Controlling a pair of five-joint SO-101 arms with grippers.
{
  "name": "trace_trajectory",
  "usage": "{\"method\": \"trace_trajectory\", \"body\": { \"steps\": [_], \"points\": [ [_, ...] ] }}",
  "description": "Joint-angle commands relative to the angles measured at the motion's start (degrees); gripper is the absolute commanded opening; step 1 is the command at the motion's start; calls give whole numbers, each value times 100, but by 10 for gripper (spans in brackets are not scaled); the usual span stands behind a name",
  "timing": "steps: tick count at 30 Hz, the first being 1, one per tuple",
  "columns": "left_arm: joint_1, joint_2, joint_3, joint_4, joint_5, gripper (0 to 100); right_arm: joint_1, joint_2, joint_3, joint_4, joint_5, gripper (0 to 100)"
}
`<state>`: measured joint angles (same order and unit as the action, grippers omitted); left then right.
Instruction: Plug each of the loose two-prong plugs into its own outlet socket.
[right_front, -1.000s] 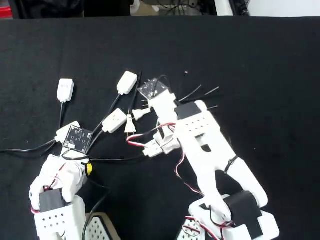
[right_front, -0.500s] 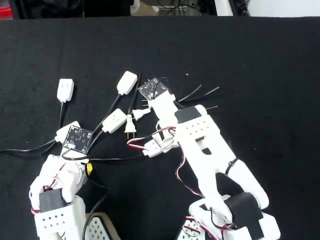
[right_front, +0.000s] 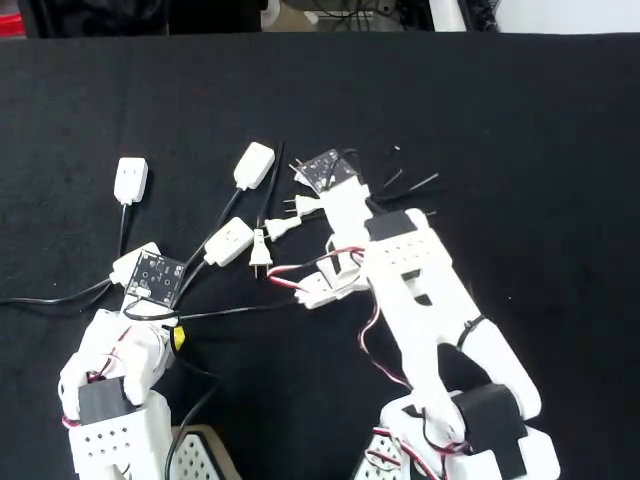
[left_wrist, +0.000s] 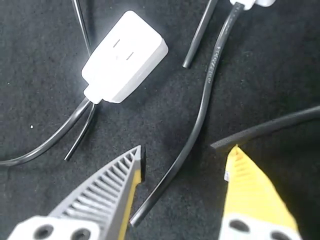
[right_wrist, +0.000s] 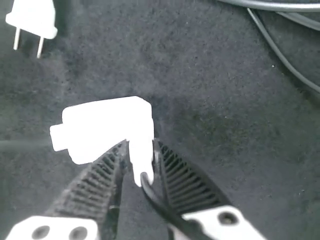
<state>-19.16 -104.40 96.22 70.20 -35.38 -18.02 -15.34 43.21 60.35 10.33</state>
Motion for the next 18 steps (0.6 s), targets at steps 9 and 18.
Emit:
{"method": "trace_trajectory", "body": {
  "steps": [9, 18],
  "points": [
    [-75, 0, 110, -123, -62, 267, -686, -22, 303, -264, -316, 11],
    [-31, 0, 110, -132, -62, 267, -695, -48, 277, -211, -273, 25]
  ]
}}
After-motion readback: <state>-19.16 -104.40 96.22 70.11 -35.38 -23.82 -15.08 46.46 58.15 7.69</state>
